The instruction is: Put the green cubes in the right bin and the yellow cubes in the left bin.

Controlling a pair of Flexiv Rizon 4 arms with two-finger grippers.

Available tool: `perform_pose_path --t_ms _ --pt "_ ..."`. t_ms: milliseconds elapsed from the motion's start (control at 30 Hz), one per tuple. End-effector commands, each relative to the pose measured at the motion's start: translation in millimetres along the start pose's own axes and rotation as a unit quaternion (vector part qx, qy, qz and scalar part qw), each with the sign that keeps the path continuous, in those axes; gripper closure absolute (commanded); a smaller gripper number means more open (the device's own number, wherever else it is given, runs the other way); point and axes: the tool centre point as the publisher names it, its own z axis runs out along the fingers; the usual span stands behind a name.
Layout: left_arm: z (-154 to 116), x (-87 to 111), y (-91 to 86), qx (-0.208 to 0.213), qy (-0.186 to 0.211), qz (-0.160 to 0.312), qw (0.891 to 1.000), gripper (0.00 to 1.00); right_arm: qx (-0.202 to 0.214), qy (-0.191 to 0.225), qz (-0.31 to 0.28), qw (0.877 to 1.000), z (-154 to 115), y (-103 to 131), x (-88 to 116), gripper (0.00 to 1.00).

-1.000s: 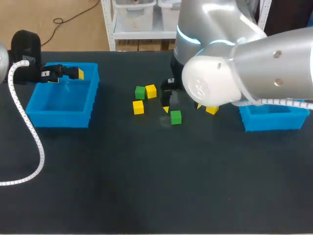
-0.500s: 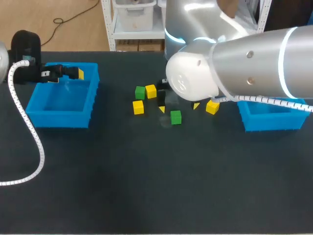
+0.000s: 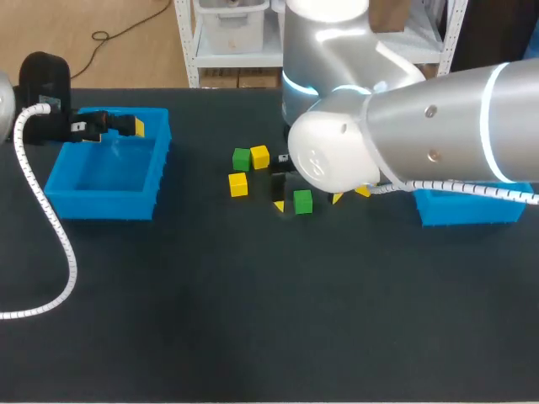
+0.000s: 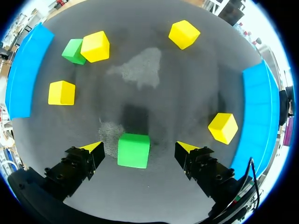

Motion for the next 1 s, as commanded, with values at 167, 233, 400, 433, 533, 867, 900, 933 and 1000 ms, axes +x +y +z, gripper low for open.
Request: perform_pose_path --t_ms 167,233,400,433,533,867,900,933,1000 --pt "-0.2 1.3 2.3 0.006 -0.003 0.001 1.000 0.00 0.002 -0.003 0.001 1.000 -0.1 0.0 -2.6 0.65" --pt "-0.2 1.3 2.3 0.006 -0.003 0.001 1.000 0.00 0.005 -0.002 -0.001 1.000 -0.1 0.3 -2.4 0.98" --pt "-0.2 1.3 2.3 0.006 -0.003 0.001 1.000 0.00 0.003 0.000 -0.001 1.000 0.5 0.1 -2.3 1.00" --pt "-0.2 1.3 2.3 0.006 -0.003 0.001 1.000 0.00 0.003 -0.001 -0.001 1.000 0.5 0.0 -2.4 1.00" --pt "-0.2 1.3 2.3 0.006 -0.003 0.001 1.000 0.00 0.000 -0.001 0.000 1.000 0.4 -0.3 -2.5 1.00" --pt "-0.2 1.3 2.3 0.006 -0.003 0.001 1.000 0.00 -0.001 -0.105 0.013 0.994 -56.9 -27.5 -33.3 1.00" --pt "-0.2 1.3 2.3 0.006 -0.003 0.001 1.000 0.00 -0.007 -0.117 0.025 0.993 -68.1 -37.5 -38.3 1.00" --pt "-0.2 1.3 2.3 0.006 -0.003 0.001 1.000 0.00 -0.009 -0.130 0.039 0.991 -78.8 -49.5 -43.3 1.00" --pt "-0.2 1.3 2.3 0.006 -0.003 0.001 1.000 0.00 -0.013 -0.154 0.070 0.986 -98.0 -76.0 -50.5 1.00"
